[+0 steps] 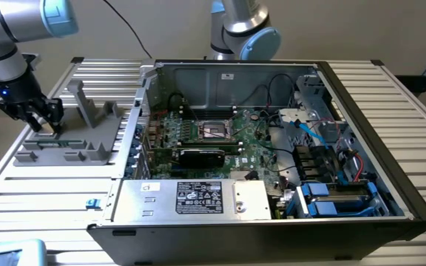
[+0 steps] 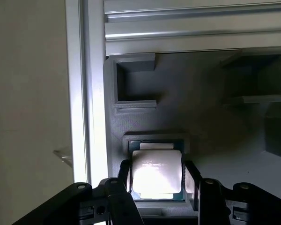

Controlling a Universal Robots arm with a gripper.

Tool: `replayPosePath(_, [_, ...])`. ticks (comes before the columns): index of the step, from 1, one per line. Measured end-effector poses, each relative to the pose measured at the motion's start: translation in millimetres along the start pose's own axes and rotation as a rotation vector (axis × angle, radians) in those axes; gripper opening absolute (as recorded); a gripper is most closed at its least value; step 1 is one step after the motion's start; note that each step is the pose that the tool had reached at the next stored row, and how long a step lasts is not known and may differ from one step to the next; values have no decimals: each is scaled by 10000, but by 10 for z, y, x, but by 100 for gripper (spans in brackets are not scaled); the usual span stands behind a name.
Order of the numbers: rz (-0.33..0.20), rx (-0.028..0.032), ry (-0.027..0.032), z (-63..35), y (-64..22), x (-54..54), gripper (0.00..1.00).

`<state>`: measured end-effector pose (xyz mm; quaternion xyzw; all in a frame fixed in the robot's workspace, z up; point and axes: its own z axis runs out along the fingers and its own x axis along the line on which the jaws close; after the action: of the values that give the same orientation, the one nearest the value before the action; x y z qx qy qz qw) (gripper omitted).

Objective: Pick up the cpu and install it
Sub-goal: 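Pick up the cpu and move it towards the insertion slot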

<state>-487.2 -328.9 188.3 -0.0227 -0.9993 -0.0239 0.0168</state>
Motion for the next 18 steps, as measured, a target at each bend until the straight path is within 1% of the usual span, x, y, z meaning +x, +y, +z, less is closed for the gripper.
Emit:
replayPosePath(12, [0, -2, -5, -2, 0, -1, 54])
replayPosePath(18, [0, -3, -2, -37, 2, 1, 54])
